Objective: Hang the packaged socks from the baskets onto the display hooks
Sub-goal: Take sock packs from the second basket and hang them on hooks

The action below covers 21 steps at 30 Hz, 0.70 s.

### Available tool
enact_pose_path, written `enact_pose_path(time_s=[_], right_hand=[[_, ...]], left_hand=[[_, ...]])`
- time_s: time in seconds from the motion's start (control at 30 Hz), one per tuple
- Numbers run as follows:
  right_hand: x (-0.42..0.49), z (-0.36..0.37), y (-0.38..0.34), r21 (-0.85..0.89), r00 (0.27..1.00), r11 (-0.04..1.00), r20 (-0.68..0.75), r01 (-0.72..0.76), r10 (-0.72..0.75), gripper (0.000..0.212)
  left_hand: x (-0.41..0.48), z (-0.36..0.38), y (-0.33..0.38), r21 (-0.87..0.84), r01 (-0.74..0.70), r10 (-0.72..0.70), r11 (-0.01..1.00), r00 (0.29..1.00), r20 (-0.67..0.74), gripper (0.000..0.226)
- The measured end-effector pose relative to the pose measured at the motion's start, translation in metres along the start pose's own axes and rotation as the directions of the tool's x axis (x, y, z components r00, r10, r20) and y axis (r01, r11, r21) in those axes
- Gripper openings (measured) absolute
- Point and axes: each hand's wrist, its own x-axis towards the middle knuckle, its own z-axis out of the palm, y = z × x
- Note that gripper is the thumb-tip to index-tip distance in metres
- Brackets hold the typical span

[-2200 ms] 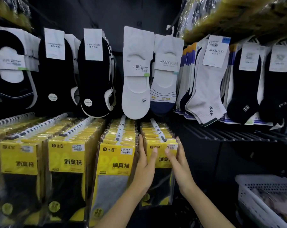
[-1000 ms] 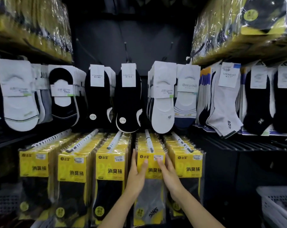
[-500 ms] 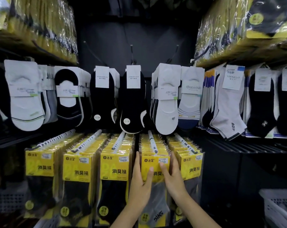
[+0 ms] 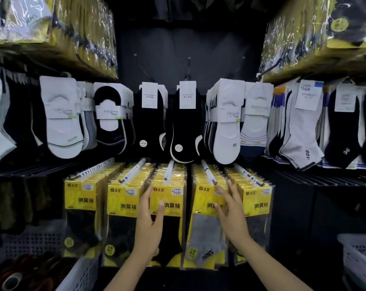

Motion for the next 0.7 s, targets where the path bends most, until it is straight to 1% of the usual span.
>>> enact_pose_path(time_s=[0.13, 0.23, 0.27, 0.3, 0.33, 0.4, 0.43, 0.47, 0.53, 0.57, 0.6, 0.67, 0.7], right_hand=[[-0.002, 0.007, 0.000, -0.065, 0.998, 0.998, -0.062, 0.003, -0.007, 0.049], [-0.020, 0.014, -0.002, -0.019, 0.983, 0.998, -0.176, 0.053, -0.056, 0.042], [-0.026, 0.017, -0.003, 0.001, 0.979, 0.997, -0.193, 0.071, -0.069, 0.039], [-0.031, 0.022, -0.005, 0.029, 0.981, 0.996, -0.179, 0.084, -0.078, 0.036], [-0.035, 0.028, -0.010, 0.073, 0.989, 0.994, -0.131, 0.085, -0.075, 0.035], [-0.037, 0.042, -0.023, 0.169, 1.000, 0.985, 0.011, 0.018, -0.020, 0.034], [-0.035, 0.050, -0.029, 0.221, 0.996, 0.974, 0.083, -0.049, 0.031, 0.040], [-0.032, 0.058, -0.035, 0.281, 0.983, 0.950, 0.154, -0.139, 0.098, 0.052], [-0.023, 0.074, -0.043, 0.375, 0.940, 0.875, 0.268, -0.305, 0.213, 0.074], [-0.018, 0.081, -0.046, 0.403, 0.928, 0.850, 0.292, -0.340, 0.233, 0.078], [-0.014, 0.087, -0.048, 0.429, 0.925, 0.833, 0.297, -0.350, 0.236, 0.077], [-0.005, 0.097, -0.048, 0.470, 0.932, 0.814, 0.279, -0.342, 0.230, 0.066], [-0.002, 0.100, -0.048, 0.477, 0.934, 0.811, 0.273, -0.339, 0.230, 0.059]], left_hand=[[0.002, -0.009, -0.009, 0.041, 0.023, -0.023, 0.999, 1.000, 0.004, 0.057], [0.004, -0.013, -0.018, 0.079, 0.043, -0.043, 0.996, 0.999, 0.004, 0.064], [0.005, -0.015, -0.020, 0.089, 0.047, -0.048, 0.995, 0.999, 0.009, 0.065], [0.006, -0.015, -0.022, 0.092, 0.053, -0.055, 0.994, 0.998, 0.017, 0.066], [0.006, -0.015, -0.023, 0.096, 0.057, -0.060, 0.994, 0.998, 0.026, 0.065], [0.007, -0.013, -0.026, 0.137, 0.056, -0.063, 0.989, 0.997, 0.051, 0.067], [0.008, -0.011, -0.028, 0.164, 0.056, -0.067, 0.985, 0.996, 0.063, 0.069], [0.011, -0.010, -0.030, 0.184, 0.061, -0.075, 0.981, 0.995, 0.069, 0.072], [0.019, -0.008, -0.033, 0.191, 0.074, -0.092, 0.979, 0.992, 0.087, 0.073], [0.025, -0.007, -0.033, 0.164, 0.080, -0.100, 0.983, 0.989, 0.112, 0.073], [0.031, -0.006, -0.032, 0.113, 0.088, -0.105, 0.990, 0.984, 0.146, 0.072], [0.040, -0.005, -0.030, 0.017, 0.107, -0.108, 0.994, 0.973, 0.202, 0.072], [0.043, -0.005, -0.031, -0.002, 0.105, -0.102, 0.994, 0.972, 0.210, 0.071]])
